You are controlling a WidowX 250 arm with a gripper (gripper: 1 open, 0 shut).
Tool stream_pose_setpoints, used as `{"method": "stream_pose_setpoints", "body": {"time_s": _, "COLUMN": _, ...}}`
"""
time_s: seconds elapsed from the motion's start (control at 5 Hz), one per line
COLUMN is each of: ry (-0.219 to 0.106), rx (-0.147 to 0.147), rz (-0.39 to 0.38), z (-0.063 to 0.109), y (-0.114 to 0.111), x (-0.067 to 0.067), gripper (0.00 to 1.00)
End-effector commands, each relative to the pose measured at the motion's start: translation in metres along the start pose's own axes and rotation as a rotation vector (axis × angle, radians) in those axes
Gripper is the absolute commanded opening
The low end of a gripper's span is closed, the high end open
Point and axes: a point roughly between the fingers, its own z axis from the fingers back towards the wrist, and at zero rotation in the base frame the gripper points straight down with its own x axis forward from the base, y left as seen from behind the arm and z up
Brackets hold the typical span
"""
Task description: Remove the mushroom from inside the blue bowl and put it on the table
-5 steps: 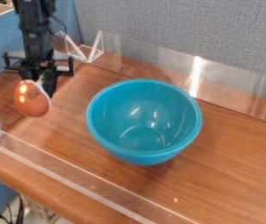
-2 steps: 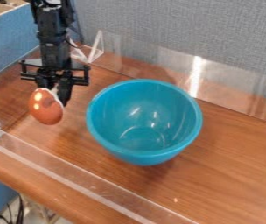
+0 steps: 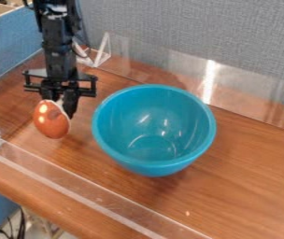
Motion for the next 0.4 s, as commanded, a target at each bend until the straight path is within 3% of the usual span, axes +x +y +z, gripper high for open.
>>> {"method": "stream_pose_setpoints", "body": {"time_s": 0.0, "ry": -0.045, "rx": -0.004, "rz": 0.042, "z": 0.0138, "y": -0.0034, "x": 0.0077, "gripper": 0.0}}
{"method": "stream_pose_setpoints", "body": {"time_s": 0.2, "ry": -0.041, "rx": -0.006, "rz": 0.08, "z": 0.014, "y": -0.0068, "x": 0.0092, "gripper": 0.0}}
